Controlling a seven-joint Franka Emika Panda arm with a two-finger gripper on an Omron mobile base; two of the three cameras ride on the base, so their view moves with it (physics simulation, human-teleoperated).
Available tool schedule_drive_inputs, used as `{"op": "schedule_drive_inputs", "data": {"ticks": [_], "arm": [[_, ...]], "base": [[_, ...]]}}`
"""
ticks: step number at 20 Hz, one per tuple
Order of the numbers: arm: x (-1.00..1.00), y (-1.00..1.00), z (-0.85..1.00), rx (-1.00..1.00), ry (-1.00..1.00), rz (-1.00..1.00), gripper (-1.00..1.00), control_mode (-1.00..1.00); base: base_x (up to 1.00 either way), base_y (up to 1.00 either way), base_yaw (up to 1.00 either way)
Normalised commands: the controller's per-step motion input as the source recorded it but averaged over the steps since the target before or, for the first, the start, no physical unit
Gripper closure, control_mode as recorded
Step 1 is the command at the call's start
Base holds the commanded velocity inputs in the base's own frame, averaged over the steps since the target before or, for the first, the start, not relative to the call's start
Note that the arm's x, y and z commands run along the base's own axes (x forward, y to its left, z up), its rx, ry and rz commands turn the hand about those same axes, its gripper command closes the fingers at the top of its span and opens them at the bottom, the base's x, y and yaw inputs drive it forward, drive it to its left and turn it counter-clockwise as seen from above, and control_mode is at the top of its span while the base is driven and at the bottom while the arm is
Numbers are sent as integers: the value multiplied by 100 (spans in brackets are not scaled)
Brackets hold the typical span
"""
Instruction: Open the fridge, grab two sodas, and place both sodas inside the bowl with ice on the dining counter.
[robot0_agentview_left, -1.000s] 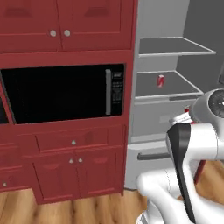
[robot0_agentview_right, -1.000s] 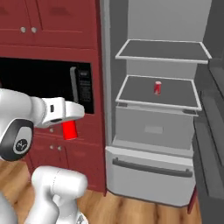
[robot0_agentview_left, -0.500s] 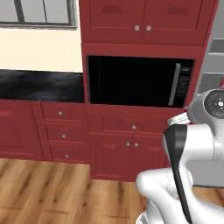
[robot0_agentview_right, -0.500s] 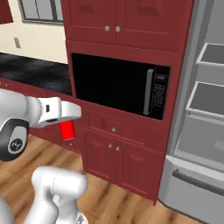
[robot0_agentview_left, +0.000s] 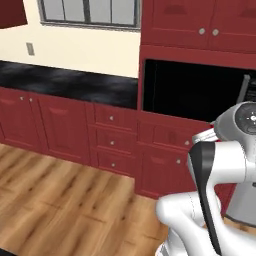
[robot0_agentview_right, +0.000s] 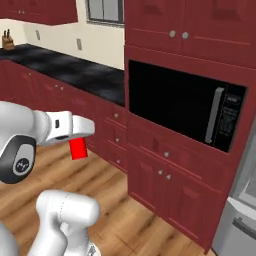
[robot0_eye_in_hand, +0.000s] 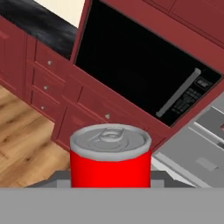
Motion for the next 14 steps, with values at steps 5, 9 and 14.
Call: {"op": "schedule_drive_inputs", "data": {"ticks": [5,9,14], "arm": [[0,0,0,0,0,0,100,100],[0,0,0,0,0,0,100,100],[0,0,0,0,0,0,100,100]], "base": [[-81,-8,42],[-80,-6,44],[-81,-10,43]]}}
